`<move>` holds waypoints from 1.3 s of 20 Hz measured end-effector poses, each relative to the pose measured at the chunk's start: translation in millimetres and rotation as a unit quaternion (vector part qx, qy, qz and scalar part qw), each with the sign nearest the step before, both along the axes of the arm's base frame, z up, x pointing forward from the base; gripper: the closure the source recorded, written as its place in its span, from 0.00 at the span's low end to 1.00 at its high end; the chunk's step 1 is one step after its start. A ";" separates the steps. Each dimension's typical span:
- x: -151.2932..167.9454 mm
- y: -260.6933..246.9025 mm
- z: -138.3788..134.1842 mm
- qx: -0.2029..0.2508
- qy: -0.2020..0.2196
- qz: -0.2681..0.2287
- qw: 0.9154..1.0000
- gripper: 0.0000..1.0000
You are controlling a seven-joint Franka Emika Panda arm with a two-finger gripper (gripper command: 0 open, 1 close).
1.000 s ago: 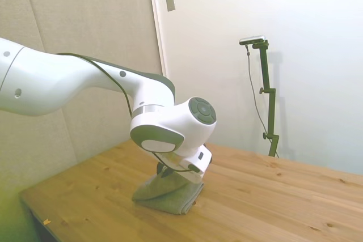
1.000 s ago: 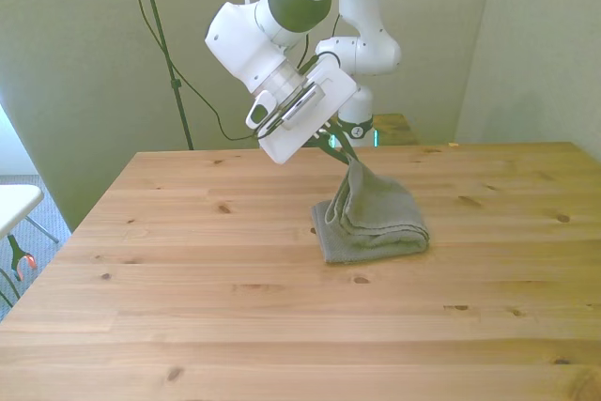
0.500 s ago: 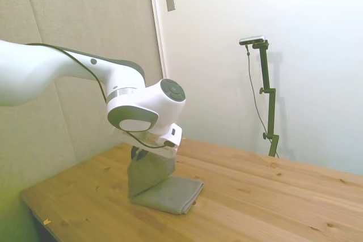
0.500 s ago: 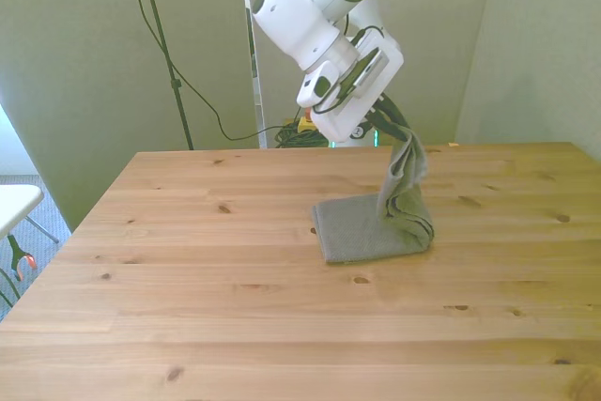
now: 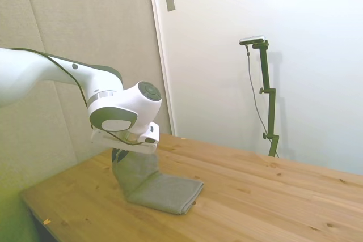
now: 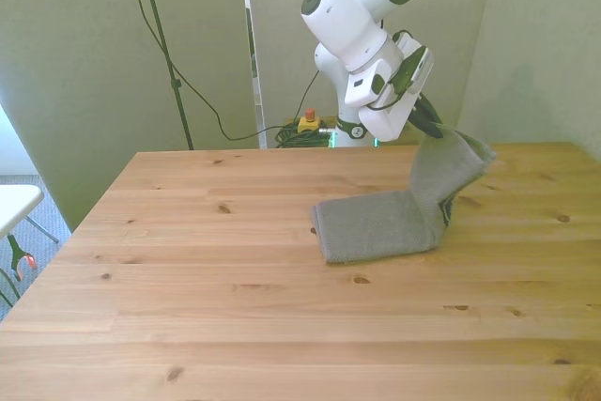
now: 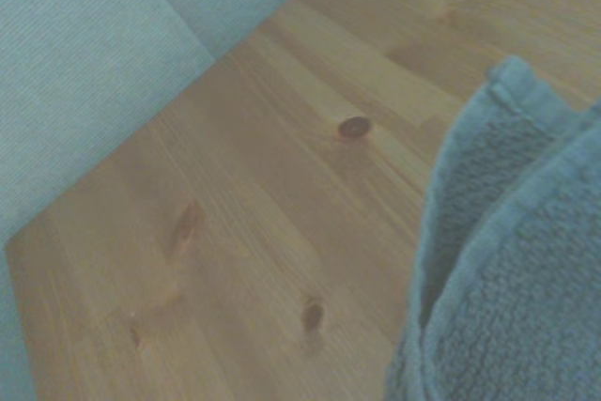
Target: Unfold the towel
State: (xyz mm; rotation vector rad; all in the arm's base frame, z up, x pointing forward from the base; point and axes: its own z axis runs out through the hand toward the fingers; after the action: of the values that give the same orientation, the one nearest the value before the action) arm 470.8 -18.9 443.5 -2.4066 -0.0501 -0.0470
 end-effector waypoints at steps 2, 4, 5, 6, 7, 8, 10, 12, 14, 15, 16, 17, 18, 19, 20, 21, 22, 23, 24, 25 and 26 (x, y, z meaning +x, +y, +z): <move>-1.5 6.9 -1.4 0.004 -0.001 0.018 1.000 0.00; -3.8 12.9 -1.7 0.010 -0.007 0.042 0.999 0.00; -4.8 15.1 -2.2 0.012 -0.009 0.053 0.998 0.00; -5.4 15.9 -2.9 0.013 -0.012 0.059 0.998 0.00; -5.9 15.9 -3.9 0.013 -0.016 0.065 0.998 0.00; -6.4 15.8 -4.9 0.014 -0.018 0.068 0.997 0.00; -7.4 15.6 -6.7 0.014 -0.021 0.073 0.997 0.00; -9.0 14.5 -8.4 0.015 -0.023 0.076 0.997 0.00; -8.9 8.9 -6.3 0.009 -0.024 0.064 0.998 0.00; -6.6 2.8 -3.5 -0.007 -0.024 0.042 0.999 0.00; -3.2 -2.0 -0.3 -0.022 -0.022 0.020 0.999 0.00; 1.9 -5.3 2.9 -0.039 -0.023 -0.004 0.999 0.00; 7.8 -7.5 2.9 -0.056 -0.024 -0.025 0.998 0.00; 14.0 -7.8 -1.2 -0.074 -0.027 -0.047 0.996 0.00; 19.3 -7.7 -7.8 -0.092 -0.029 -0.067 0.993 0.00; 23.1 -7.8 -15.1 -0.110 -0.030 -0.086 0.990 0.00; 25.1 -8.2 -22.2 -0.129 -0.031 -0.104 0.986 0.00; 24.9 -10.4 -28.1 -0.147 -0.034 -0.122 0.981 0.00; 23.2 -14.0 -33.3 -0.166 -0.035 -0.139 0.976 0.00; 20.1 -18.1 -37.2 -0.184 -0.034 -0.155 0.970 0.00; 16.3 -21.9 -39.6 -0.203 -0.032 -0.173 0.963 0.00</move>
State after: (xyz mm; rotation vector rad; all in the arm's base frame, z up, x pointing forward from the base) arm 487.1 -40.8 403.9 -2.7948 0.3651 -0.3016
